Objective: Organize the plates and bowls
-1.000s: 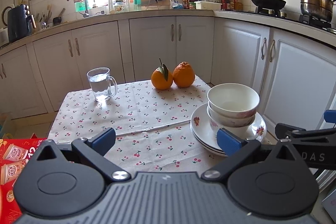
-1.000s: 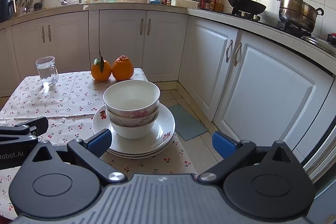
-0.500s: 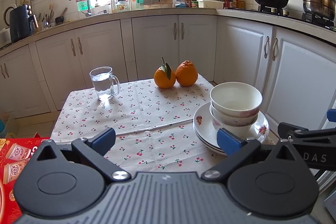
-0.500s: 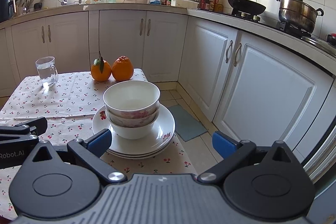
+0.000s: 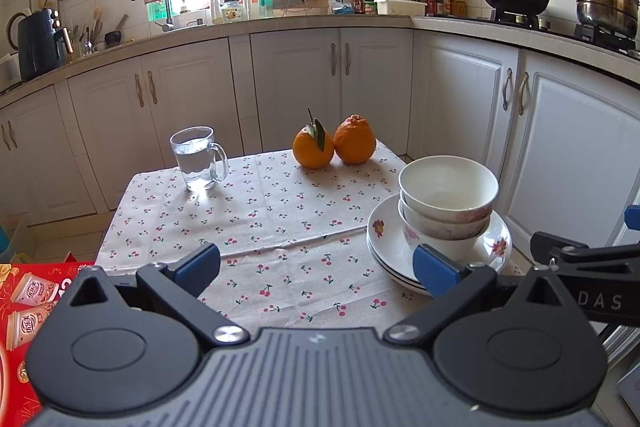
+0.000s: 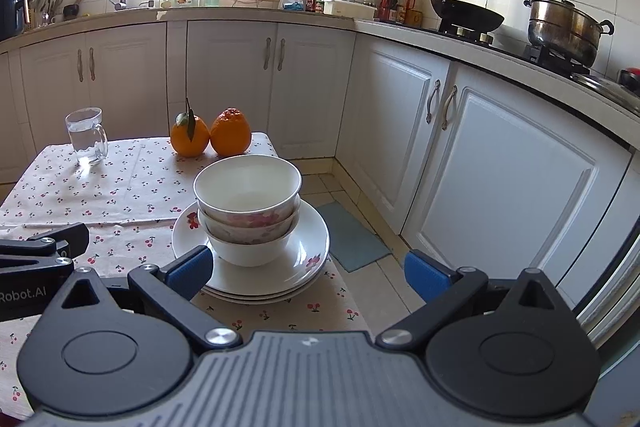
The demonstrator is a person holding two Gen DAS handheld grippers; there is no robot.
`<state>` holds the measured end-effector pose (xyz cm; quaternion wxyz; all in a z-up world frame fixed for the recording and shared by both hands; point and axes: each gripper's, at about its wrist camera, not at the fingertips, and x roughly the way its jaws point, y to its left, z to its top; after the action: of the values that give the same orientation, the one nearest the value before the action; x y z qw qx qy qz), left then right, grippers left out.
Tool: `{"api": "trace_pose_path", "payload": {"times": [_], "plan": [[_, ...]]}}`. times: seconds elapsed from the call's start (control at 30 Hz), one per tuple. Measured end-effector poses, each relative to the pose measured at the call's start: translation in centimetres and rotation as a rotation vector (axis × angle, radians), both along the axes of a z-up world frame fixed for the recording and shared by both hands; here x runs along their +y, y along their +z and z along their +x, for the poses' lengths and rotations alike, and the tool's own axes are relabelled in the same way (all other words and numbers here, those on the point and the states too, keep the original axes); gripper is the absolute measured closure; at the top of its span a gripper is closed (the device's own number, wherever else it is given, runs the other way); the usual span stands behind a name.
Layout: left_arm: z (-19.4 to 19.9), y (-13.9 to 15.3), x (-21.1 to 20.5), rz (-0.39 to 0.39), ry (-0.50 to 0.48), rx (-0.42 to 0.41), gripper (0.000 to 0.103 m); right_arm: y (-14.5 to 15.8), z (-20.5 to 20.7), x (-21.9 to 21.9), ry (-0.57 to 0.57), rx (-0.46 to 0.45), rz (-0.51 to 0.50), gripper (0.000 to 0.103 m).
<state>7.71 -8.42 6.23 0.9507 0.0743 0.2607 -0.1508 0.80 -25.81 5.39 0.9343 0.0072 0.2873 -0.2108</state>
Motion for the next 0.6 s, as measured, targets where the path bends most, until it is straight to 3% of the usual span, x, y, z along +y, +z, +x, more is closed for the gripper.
{"api": "trace_pose_path", "payload": {"times": [0.6], "plan": [[0.01, 0.01, 0.04, -0.001, -0.001, 0.000, 0.001, 0.01, -0.04, 0.16, -0.003, 0.001, -0.004, 0.000]]}}
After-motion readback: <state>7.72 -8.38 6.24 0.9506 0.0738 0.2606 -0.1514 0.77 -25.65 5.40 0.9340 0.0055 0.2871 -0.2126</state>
